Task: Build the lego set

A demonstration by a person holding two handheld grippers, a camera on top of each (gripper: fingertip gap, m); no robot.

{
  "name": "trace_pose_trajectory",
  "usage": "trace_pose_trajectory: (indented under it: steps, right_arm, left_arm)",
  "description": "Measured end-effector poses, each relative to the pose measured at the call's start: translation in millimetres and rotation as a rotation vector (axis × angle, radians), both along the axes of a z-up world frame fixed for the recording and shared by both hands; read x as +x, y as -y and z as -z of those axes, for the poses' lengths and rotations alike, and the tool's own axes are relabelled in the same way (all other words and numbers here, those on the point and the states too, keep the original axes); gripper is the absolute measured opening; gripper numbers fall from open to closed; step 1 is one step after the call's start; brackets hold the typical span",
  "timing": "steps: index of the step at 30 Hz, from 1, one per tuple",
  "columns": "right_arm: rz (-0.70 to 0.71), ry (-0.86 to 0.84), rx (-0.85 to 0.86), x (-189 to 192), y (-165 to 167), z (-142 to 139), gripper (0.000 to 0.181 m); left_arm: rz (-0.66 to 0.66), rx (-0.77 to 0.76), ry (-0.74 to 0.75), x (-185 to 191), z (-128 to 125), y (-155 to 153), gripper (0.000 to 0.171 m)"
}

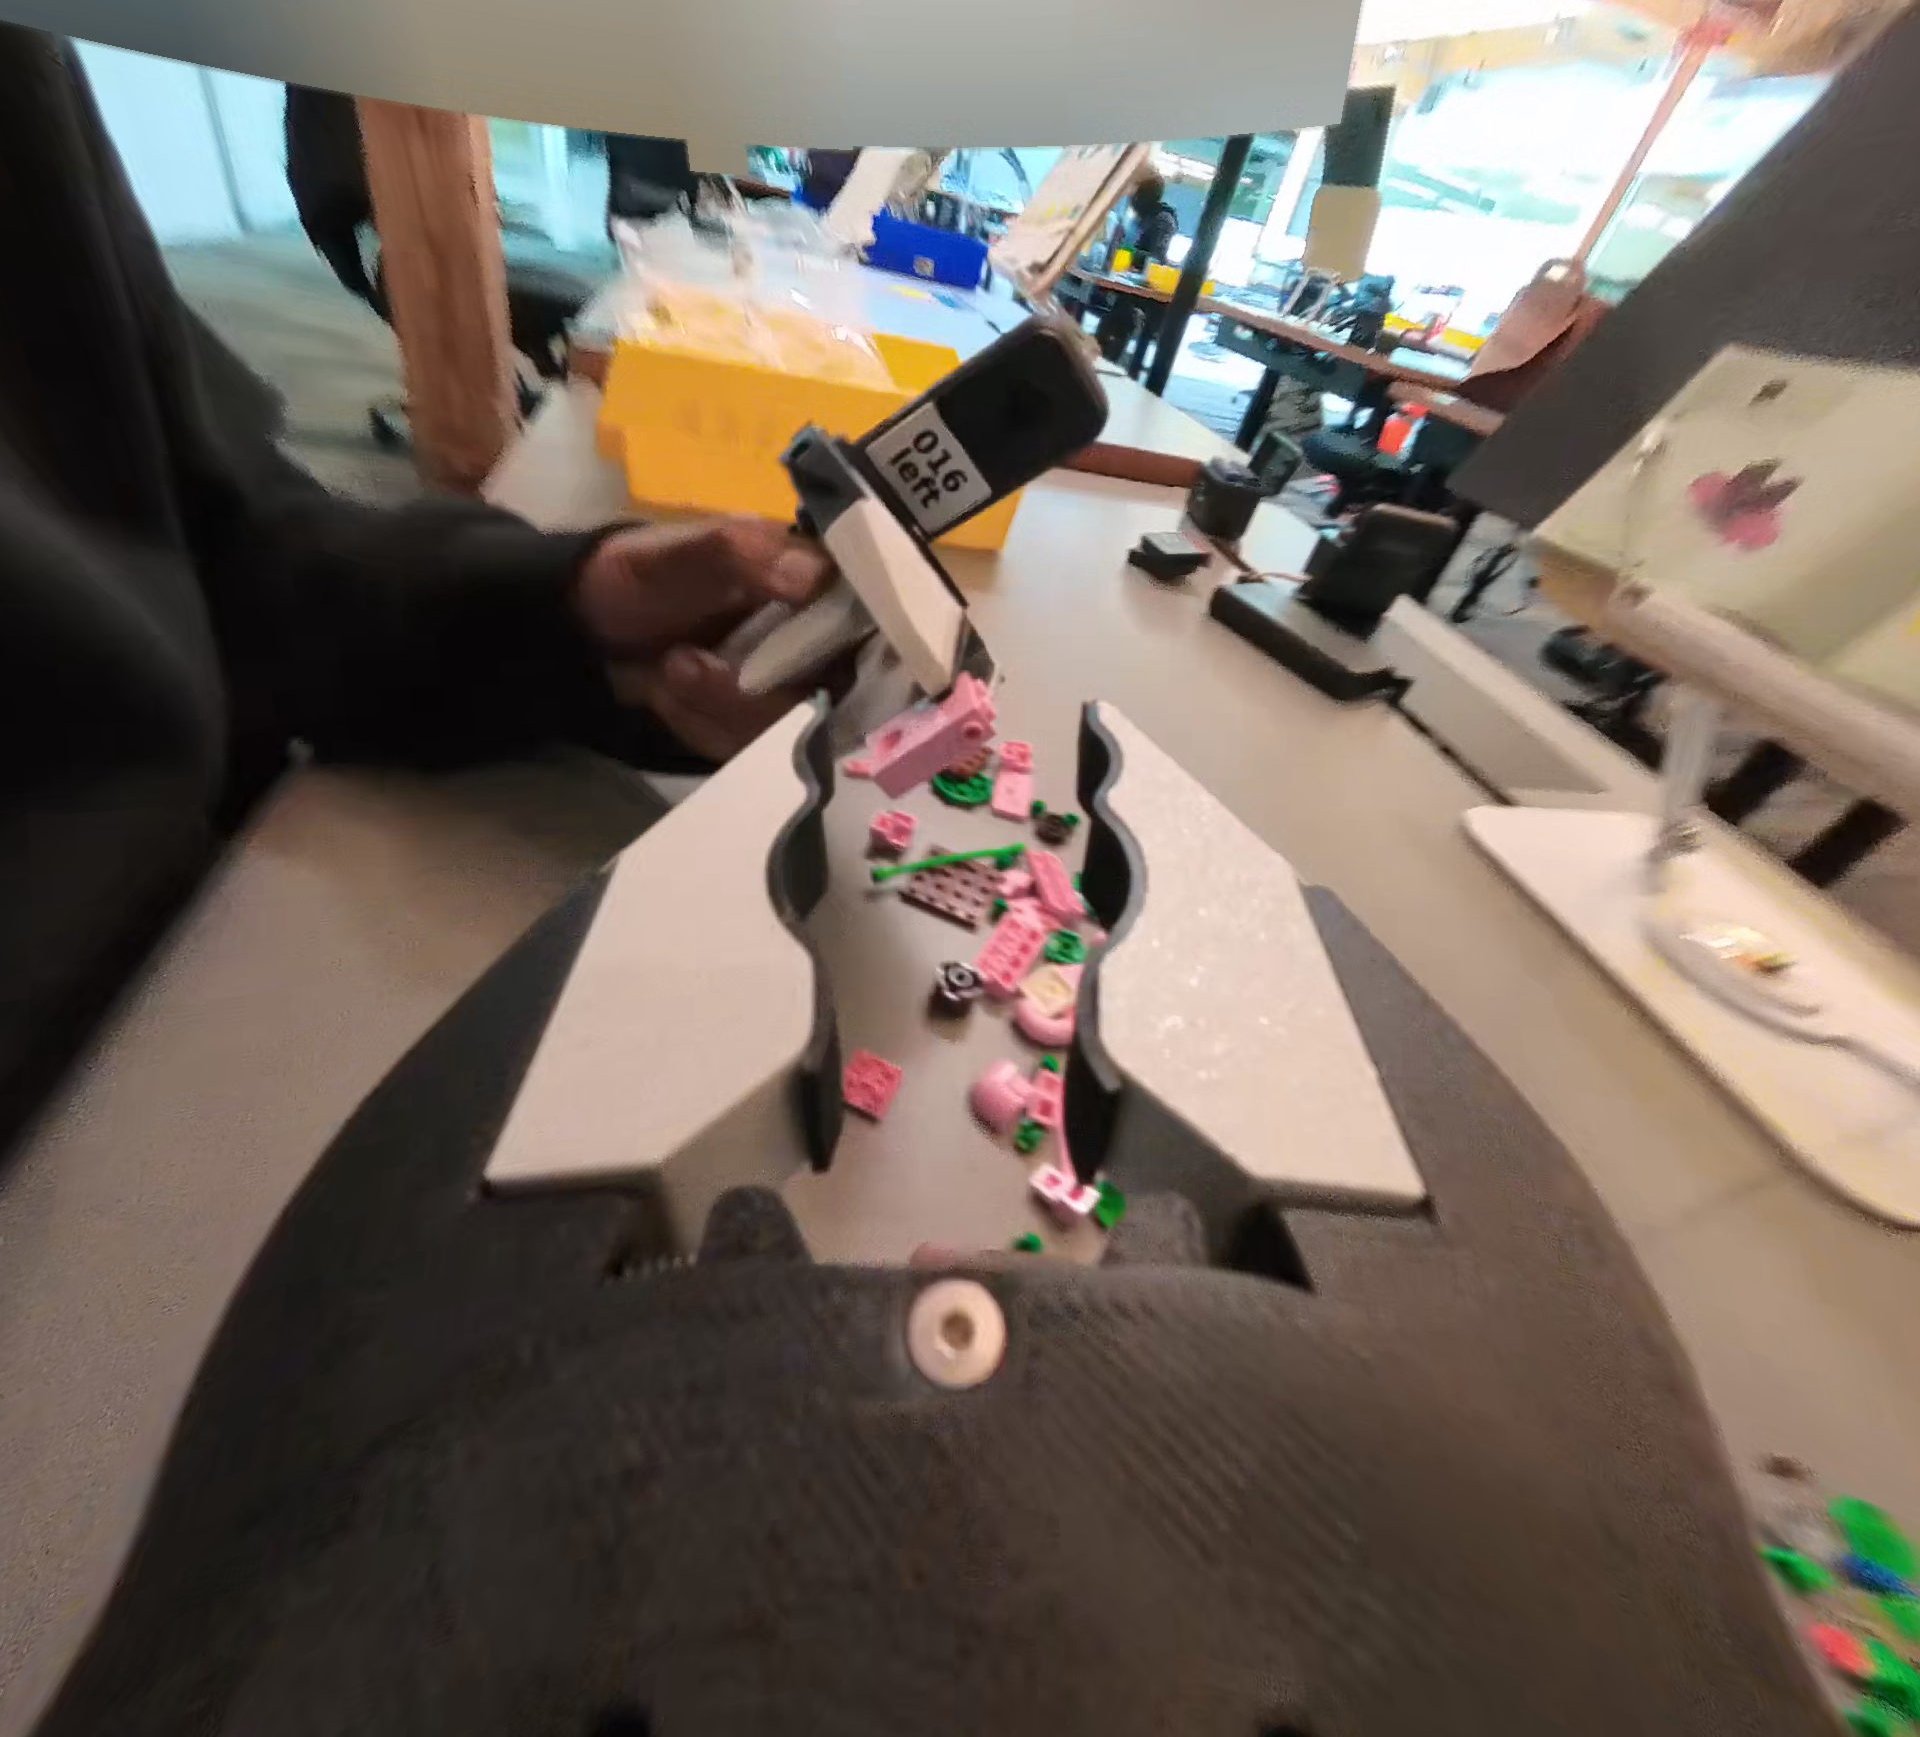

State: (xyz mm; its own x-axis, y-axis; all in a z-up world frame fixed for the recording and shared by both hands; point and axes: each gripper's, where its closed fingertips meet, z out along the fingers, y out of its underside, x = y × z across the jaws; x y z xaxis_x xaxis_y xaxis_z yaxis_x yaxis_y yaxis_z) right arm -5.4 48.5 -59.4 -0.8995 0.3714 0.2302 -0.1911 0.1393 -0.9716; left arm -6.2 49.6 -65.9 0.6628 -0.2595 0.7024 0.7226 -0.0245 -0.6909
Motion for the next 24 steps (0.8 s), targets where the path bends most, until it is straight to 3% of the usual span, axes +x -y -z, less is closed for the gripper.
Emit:
trace_pose_trajectory:
  steps: [7,11,24]
  right_arm:
    - [0.023,-0.208,0.233,4,9,32,0.043]
    - [0.029,-0.23,0.233,4,5,30,0.029]
    - [0.052,-0.29,0.248,5,4,23,0.027]
  left_arm:
    - [0.079,-0.018,0.167,0,13,-3,0.006]
    - [0.105,-0.032,0.173,5,15,-5,0.006]
    - [0.134,-0.003,0.169,9,11,-5,0.007]
